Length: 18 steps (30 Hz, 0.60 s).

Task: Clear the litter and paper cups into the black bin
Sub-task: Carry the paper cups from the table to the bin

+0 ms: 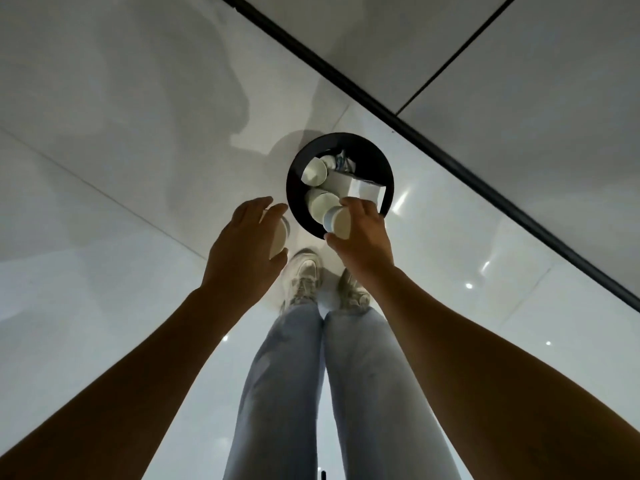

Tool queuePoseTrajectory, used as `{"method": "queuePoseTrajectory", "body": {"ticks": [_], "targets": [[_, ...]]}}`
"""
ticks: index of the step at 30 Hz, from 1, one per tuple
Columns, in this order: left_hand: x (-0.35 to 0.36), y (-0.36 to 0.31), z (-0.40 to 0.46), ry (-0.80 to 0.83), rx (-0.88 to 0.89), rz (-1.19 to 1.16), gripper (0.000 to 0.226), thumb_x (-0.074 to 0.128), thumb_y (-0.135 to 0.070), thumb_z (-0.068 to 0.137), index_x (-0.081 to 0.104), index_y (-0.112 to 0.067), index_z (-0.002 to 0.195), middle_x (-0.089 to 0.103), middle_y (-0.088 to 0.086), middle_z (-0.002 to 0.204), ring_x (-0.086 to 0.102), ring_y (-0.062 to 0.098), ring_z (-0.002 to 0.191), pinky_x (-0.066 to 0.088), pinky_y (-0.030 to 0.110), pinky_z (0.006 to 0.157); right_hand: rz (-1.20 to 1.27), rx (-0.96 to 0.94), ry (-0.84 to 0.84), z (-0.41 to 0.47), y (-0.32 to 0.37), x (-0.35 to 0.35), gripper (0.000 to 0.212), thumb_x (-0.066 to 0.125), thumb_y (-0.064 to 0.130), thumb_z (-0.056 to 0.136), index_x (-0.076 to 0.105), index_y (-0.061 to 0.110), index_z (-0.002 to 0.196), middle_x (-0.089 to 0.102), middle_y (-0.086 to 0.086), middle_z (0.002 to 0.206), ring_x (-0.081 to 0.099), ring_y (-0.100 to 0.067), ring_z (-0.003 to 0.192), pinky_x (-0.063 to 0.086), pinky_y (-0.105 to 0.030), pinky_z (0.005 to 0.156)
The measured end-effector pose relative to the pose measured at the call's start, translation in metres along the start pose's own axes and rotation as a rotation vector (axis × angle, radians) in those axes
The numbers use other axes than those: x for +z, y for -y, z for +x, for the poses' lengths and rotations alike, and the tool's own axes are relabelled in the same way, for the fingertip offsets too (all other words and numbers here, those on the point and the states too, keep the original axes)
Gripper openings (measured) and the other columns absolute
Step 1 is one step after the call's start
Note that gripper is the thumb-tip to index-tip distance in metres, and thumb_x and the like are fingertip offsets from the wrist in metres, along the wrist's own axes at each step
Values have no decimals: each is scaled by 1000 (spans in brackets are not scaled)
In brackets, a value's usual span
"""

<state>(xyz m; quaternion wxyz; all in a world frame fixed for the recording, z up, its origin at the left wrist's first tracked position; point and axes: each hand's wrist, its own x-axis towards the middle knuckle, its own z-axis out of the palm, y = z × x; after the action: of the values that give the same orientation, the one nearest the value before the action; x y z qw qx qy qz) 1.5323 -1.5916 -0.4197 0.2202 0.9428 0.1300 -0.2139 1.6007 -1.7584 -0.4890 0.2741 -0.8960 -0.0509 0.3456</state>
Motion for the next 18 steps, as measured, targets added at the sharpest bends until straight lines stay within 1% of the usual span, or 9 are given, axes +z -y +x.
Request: {"method": "queuePoseTrajectory", "body": {"ticks": [5, 7, 9, 11, 12, 14, 16, 18], "targets": [[35, 27, 23, 20, -21, -13, 63, 75, -24, 79, 48, -12, 134, 45, 10, 142, 44, 29, 128, 52, 41, 88, -23, 3, 15, 47, -21, 38, 63, 71, 24, 82, 41, 20, 137, 42, -6, 138, 41, -27, 126, 48, -45, 97], [44, 35, 29, 24, -16, -15, 63, 75, -25, 79, 47, -12, 134, 44, 10, 142, 44, 29, 128, 52, 41, 88, -47, -10, 20, 58, -27, 49, 64, 72, 24, 82, 41, 20, 138, 43, -6, 138, 41, -28, 127, 45, -44, 100], [51, 41, 36, 21, -14, -19, 63, 75, -26, 79, 47, -11, 134, 44, 10, 142, 44, 29, 128, 52, 41, 88, -99, -39, 21, 67, -31, 60, 66, 72, 27, 83, 40, 20, 140, 43, -7, 139, 42, -28, 127, 44, -41, 98], [57, 44, 42, 16, -18, -26, 63, 75, -27, 80, 47, -11, 134, 44, 10, 142, 44, 29, 128, 52, 41, 88, -130, -57, 32, 73, -33, 70, 70, 72, 31, 83, 36, 19, 142, 42, -8, 141, 40, -28, 128, 44, -40, 98], [59, 46, 45, 12, -17, -27, 63, 74, -27, 80, 47, -12, 134, 44, 10, 142, 44, 28, 128, 51, 41, 88, -146, -66, 38, 75, -34, 74, 73, 72, 33, 83, 34, 18, 143, 40, -9, 143, 39, -29, 130, 43, -42, 100], [61, 48, 50, 10, -17, -22, 63, 73, -28, 81, 46, -13, 136, 42, 8, 144, 42, 27, 130, 51, 40, 89, -183, -68, 58, 78, -34, 79, 81, 71, 38, 83, 27, 19, 147, 33, -10, 149, 32, -30, 135, 37, -44, 107], [61, 47, 55, 15, -18, -18, 63, 71, -29, 82, 45, -14, 137, 41, 7, 145, 40, 26, 131, 50, 40, 91, -160, -48, 62, 77, -34, 80, 84, 71, 38, 83, 22, 20, 149, 28, -10, 152, 26, -30, 139, 33, -45, 110], [59, 43, 58, 17, -15, -4, 63, 71, -29, 82, 44, -14, 138, 41, 8, 145, 40, 27, 131, 49, 40, 92, -109, -25, 28, 69, -34, 76, 84, 73, 33, 82, 23, 22, 149, 31, -8, 151, 26, -30, 139, 36, -46, 108]]}}
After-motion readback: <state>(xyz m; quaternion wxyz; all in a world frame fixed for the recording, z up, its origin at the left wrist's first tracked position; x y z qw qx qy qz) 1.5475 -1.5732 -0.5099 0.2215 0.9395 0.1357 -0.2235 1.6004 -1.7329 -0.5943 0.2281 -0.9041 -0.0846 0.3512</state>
